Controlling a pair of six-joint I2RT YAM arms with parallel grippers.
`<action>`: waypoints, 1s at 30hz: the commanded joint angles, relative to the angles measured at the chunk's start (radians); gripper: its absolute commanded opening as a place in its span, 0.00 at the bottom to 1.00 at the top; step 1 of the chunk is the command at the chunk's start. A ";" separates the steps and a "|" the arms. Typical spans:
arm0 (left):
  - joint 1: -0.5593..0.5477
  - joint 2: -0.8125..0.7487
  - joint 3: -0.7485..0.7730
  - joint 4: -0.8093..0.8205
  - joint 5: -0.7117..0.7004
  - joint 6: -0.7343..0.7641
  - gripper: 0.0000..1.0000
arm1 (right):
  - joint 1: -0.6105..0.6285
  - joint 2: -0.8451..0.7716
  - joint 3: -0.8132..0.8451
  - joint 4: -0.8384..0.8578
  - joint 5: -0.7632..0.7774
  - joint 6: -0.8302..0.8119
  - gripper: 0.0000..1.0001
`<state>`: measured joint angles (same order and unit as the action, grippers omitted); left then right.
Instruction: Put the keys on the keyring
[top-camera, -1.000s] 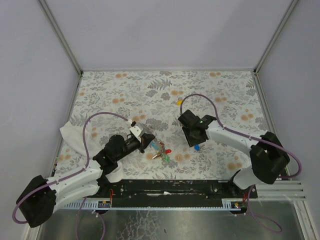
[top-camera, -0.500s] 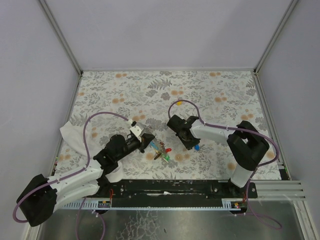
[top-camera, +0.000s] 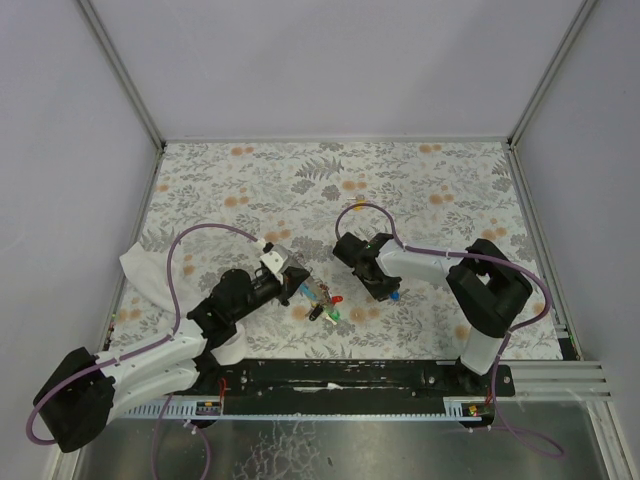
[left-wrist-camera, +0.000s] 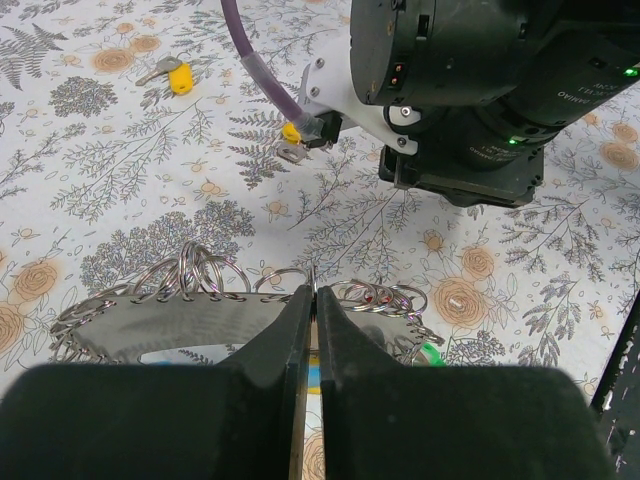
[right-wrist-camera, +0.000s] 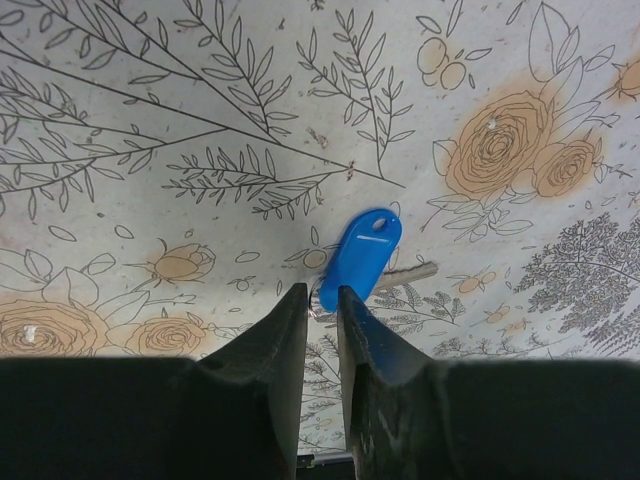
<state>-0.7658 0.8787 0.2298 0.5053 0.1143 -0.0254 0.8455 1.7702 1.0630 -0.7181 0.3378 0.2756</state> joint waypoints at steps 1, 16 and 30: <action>-0.004 -0.002 0.027 0.055 -0.017 0.018 0.00 | 0.015 0.008 0.026 -0.034 -0.017 -0.014 0.25; -0.004 0.007 0.029 0.056 -0.014 0.018 0.00 | 0.020 0.034 0.016 -0.049 -0.014 -0.048 0.26; -0.005 0.005 0.030 0.054 -0.013 0.019 0.00 | 0.021 -0.027 0.014 -0.030 0.005 -0.054 0.06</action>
<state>-0.7658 0.8875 0.2298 0.5072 0.1143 -0.0250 0.8585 1.7954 1.0649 -0.7506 0.3302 0.2272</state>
